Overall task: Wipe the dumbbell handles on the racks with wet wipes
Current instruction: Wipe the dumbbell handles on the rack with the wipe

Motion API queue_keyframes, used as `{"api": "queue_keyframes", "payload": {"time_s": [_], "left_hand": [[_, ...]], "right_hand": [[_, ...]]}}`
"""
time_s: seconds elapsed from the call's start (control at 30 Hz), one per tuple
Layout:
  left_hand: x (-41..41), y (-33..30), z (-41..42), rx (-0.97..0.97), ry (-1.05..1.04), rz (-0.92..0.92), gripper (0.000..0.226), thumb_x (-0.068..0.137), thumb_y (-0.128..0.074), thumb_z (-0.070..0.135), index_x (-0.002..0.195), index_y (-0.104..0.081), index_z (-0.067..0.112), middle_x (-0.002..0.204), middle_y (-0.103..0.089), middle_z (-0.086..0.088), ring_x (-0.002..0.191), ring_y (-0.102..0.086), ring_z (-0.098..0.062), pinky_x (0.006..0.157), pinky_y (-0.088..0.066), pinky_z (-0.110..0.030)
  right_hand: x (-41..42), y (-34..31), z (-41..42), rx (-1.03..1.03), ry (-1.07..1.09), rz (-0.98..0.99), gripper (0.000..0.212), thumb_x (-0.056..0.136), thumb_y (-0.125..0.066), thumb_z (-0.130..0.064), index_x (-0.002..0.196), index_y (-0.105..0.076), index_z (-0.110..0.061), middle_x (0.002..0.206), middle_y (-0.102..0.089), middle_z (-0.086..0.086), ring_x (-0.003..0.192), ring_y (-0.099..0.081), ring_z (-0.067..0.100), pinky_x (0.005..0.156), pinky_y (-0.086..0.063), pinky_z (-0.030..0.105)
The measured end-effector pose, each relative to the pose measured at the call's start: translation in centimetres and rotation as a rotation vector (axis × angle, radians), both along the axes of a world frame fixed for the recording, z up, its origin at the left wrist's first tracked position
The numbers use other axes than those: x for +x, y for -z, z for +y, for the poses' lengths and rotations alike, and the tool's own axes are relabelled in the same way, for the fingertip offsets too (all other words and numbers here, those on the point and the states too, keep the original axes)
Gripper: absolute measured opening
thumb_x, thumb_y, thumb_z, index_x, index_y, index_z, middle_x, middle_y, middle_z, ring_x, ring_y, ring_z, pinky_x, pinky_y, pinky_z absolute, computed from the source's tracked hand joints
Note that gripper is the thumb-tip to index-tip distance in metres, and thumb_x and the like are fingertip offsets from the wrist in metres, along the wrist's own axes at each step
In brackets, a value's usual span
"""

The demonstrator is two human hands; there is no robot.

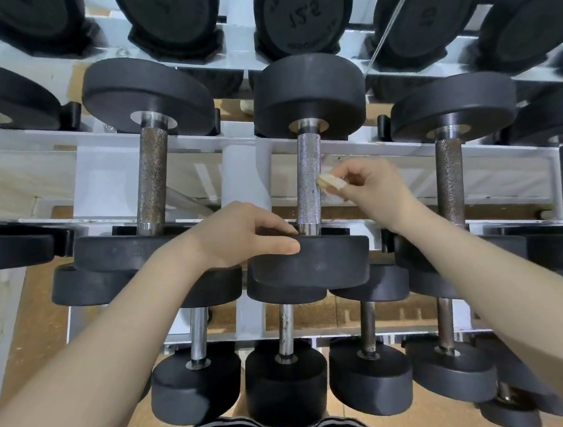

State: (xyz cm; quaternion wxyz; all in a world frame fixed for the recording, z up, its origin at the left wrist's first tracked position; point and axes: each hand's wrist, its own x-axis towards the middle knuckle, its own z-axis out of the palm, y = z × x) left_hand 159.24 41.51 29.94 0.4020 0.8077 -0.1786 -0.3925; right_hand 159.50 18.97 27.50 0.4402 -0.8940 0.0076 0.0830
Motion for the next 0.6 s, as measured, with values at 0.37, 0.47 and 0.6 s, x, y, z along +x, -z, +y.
{"api": "queue_keyframes", "payload": {"time_s": [0.37,0.47,0.6], "left_hand": [[-0.4,-0.1,0.1,-0.048,0.009,-0.048,0.026,0.082,-0.065,0.033,0.106,-0.069,0.025,0.097,-0.067,0.015,0.088,-0.059,0.007,0.077,-0.043,-0.008],[-0.3,-0.2,0.1,-0.021,0.020,-0.030,0.027,0.082,-0.064,0.036,0.107,-0.069,0.026,0.101,-0.067,0.013,0.092,-0.060,0.001,0.082,-0.046,-0.016],[-0.3,-0.5,0.1,0.036,0.025,-0.065,0.025,0.078,-0.066,0.041,0.098,-0.068,0.025,0.099,-0.067,0.010,0.094,-0.060,-0.005,0.086,-0.048,-0.027]], "right_hand": [[1.9,-1.5,3.8,-0.502,-0.354,-0.296,0.032,0.078,-0.039,0.000,0.088,-0.070,0.000,0.093,-0.060,0.020,0.081,-0.058,0.031,0.067,-0.039,0.026],[0.8,-2.6,3.4,-0.489,-0.691,-0.151,0.028,0.069,-0.050,0.011,0.080,-0.073,0.000,0.084,-0.066,0.017,0.076,-0.063,0.033,0.066,-0.051,0.036],[-1.4,-4.1,1.0,-0.223,-0.346,0.165,0.011,0.084,-0.061,0.000,0.090,-0.071,0.000,0.086,-0.065,0.008,0.082,-0.058,0.019,0.078,-0.044,0.031]]}}
